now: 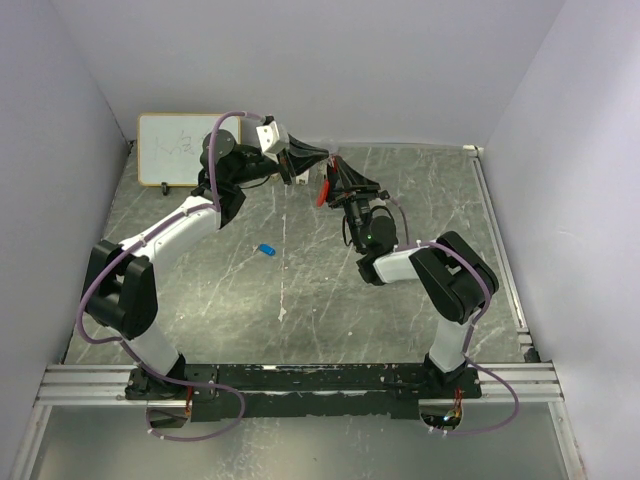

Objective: Put the keys on the keyring

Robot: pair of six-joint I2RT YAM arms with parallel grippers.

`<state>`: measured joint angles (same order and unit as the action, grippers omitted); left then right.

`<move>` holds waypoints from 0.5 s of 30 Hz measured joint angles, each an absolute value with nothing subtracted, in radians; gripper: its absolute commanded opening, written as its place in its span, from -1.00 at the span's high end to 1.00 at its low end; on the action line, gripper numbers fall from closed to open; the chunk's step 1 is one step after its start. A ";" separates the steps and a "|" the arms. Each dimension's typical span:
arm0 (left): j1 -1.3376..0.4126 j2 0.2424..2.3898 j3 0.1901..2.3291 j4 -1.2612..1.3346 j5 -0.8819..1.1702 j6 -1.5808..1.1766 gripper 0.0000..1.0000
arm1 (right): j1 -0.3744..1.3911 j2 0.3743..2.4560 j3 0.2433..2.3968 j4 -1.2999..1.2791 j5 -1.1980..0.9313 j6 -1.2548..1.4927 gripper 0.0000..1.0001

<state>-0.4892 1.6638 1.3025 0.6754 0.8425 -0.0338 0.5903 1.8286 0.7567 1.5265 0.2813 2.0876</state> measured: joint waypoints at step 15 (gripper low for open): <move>-0.489 1.664 1.298 0.659 0.844 -0.018 0.87 | 0.590 1.829 0.761 1.526 0.285 2.088 0.27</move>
